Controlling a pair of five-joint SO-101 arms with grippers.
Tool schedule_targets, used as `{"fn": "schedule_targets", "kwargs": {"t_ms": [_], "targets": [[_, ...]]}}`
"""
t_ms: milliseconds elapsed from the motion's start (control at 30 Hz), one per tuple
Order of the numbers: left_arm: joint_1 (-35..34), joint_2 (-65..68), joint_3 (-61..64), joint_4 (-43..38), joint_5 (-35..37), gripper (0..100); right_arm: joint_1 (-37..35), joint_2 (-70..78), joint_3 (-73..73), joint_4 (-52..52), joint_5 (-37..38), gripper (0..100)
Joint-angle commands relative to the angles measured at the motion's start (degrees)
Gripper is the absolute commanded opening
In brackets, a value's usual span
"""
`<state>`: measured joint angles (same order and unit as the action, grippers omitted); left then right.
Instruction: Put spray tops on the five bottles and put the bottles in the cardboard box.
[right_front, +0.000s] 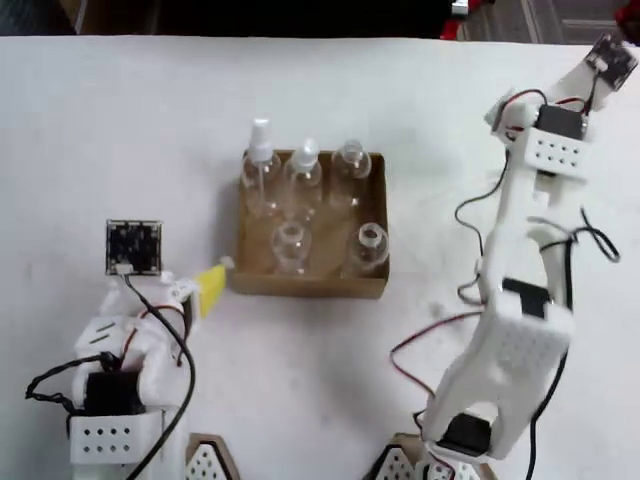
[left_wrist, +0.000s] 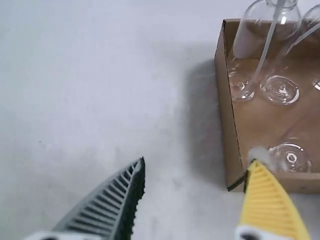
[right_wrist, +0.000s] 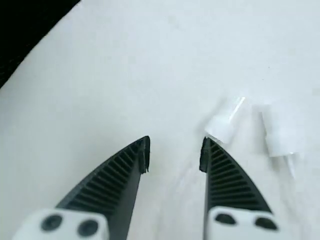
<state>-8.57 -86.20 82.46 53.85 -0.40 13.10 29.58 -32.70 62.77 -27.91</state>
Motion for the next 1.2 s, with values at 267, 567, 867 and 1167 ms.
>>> {"fn": "schedule_targets", "kwargs": {"t_ms": [267, 567, 867, 1167], "targets": [[1.63, -0.66, 0.79, -1.58, -3.34, 30, 5.32, 28.44, -34.11, 6.11, -12.04, 14.5], [3.47, -0.66, 1.76, -2.37, -3.43, 30, 5.76, 37.41, -46.33, 8.22, -11.52, 14.5], [3.47, -0.66, 2.99, -4.57, -3.43, 30, 6.55, 39.34, -46.33, 7.96, -11.6, 14.5], [3.47, -0.66, 2.99, -4.57, -3.43, 30, 6.37, 39.52, -46.15, 8.22, -11.52, 14.0]]}}
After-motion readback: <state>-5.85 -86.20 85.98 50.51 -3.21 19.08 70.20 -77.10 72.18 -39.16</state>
